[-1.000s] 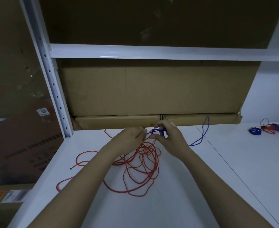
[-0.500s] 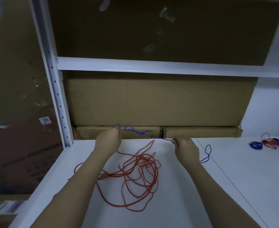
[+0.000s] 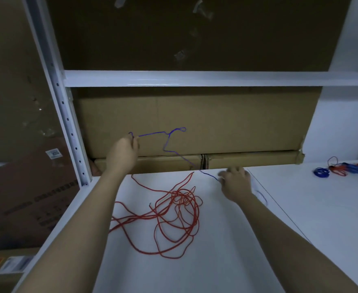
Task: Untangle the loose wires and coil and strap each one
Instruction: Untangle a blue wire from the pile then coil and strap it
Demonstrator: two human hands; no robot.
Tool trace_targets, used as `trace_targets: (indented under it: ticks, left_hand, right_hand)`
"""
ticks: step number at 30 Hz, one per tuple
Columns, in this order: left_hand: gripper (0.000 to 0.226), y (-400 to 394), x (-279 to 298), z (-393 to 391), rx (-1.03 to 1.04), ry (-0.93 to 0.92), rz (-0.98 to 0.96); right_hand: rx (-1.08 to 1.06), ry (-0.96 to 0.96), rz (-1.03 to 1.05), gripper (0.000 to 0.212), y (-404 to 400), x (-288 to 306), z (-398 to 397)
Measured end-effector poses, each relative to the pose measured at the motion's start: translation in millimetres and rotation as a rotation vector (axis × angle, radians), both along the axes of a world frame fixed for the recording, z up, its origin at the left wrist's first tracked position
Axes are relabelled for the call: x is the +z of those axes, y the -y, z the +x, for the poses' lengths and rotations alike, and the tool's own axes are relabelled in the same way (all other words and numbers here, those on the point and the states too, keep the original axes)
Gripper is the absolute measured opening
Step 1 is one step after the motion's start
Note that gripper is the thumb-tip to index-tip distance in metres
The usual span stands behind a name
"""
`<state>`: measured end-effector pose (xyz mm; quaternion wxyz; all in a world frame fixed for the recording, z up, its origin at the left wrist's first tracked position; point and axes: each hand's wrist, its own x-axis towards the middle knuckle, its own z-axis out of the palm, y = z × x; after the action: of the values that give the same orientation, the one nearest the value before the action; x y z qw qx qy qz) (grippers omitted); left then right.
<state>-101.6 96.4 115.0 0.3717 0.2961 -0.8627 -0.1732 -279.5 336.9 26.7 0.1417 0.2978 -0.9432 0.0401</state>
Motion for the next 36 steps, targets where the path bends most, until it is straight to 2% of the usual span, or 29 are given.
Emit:
trace_targets:
  ticks: [3,5,8,10,11,14,16,19,22,24,25,28,31,33,36]
  left_hand:
    - [0.038,-15.0,3.6,-11.0,-0.06,0.0,-0.031]
    - [0.038,-21.8,5.5,-15.3,-0.075,0.026,-0.058]
    - [0.036,-34.7,7.9,-19.1,-0.089,0.033,-0.106]
    - [0.034,-41.5,7.7,-18.7,-0.132,0.002,-0.137]
    - [0.033,-44.7,6.8,-17.6,-0.17,-0.012,-0.144]
    - [0.03,-49.7,5.7,-13.4,-0.281,-0.05,-0.119]
    - [0.028,-50.6,7.5,-10.3,-0.327,-0.065,-0.096]
    - [0.03,-54.6,9.3,-8.6,-0.356,-0.068,-0.106]
    - [0.03,-46.8,13.6,-3.6,-0.254,-0.168,0.002]
    - [0.029,-31.8,19.8,5.1,-0.159,-0.31,0.148]
    - [0.03,-25.1,22.3,9.3,-0.124,-0.346,0.158]
    - [0.032,-14.1,25.9,12.4,-0.075,-0.356,0.209]
    - [0.034,-2.4,24.7,12.9,-0.005,-0.442,0.411]
    - [0.034,3.5,22.0,13.9,0.015,-0.455,0.464]
    - [0.034,-2.3,18.5,12.6,-0.083,-0.499,0.52]
  right_hand:
    - [0.186,0.049,-0.483,0.05,24.9,29.1,23.6]
    - [0.321,0.07,-0.729,0.061,37.7,48.5,40.4]
    - [0.471,0.405,-0.908,0.067,59.6,69.4,64.5]
    - [0.476,0.595,-0.925,0.075,73.6,75.7,73.7]
    - [0.47,0.612,-0.929,0.076,79.2,75.9,76.3]
    - [0.47,0.458,-1.001,0.049,88.4,73.3,76.1]
    - [0.476,0.434,-1.072,0.033,90.2,73.0,73.5]
    - [0.54,0.352,-0.99,0.019,92.8,71.2,69.9]
    - [0.547,0.28,-1.014,0.022,88.1,66.2,56.1]
    - [0.511,0.441,-1.164,0.026,74.6,61.8,39.3]
    - [0.485,0.517,-1.225,0.029,67.1,58.5,31.3]
    - [0.373,0.604,-1.276,0.04,52.9,51.5,10.4]
    - [0.21,0.412,-1.124,0.03,41.2,49.7,-6.5]
    - [0.172,0.271,-1.0,0.024,32.1,48.0,-13.9]
    - [0.131,0.154,-0.816,0.028,30.5,47.0,-8.7]
